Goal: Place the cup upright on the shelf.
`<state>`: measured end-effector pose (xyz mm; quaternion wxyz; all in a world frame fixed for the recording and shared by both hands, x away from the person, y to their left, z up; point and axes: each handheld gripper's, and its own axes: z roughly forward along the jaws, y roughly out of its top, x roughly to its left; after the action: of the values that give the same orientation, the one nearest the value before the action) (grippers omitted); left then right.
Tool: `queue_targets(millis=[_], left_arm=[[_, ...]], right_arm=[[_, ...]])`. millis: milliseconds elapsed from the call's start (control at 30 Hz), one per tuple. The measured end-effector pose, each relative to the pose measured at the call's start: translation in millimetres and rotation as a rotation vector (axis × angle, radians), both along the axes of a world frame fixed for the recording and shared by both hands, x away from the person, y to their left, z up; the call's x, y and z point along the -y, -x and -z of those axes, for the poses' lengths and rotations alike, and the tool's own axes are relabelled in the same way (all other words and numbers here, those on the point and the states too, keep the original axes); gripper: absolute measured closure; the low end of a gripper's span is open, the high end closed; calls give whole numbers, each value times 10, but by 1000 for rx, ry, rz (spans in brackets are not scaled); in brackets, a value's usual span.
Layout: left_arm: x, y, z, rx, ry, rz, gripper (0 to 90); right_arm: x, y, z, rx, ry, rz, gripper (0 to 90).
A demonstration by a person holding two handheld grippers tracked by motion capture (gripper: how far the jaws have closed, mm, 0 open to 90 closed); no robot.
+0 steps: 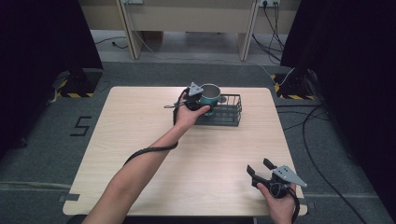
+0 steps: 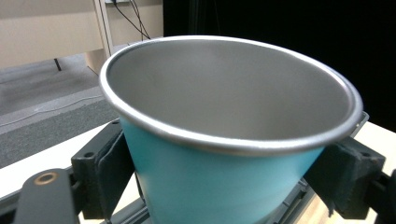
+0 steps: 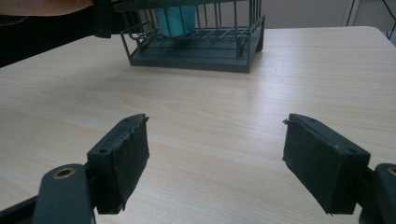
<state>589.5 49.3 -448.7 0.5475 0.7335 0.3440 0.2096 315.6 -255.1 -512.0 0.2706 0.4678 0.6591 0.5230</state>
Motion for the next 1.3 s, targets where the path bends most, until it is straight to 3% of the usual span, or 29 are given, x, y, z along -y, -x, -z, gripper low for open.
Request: queue_targets(millis=[567, 1300], left_arm=[[-65, 48, 13, -11, 1, 7, 142], [-266, 230, -98, 38, -6, 26, 142]], right_arm=[[-2, -3, -1, -7, 0, -3, 229], [-6, -3, -1, -11, 3, -2, 229]])
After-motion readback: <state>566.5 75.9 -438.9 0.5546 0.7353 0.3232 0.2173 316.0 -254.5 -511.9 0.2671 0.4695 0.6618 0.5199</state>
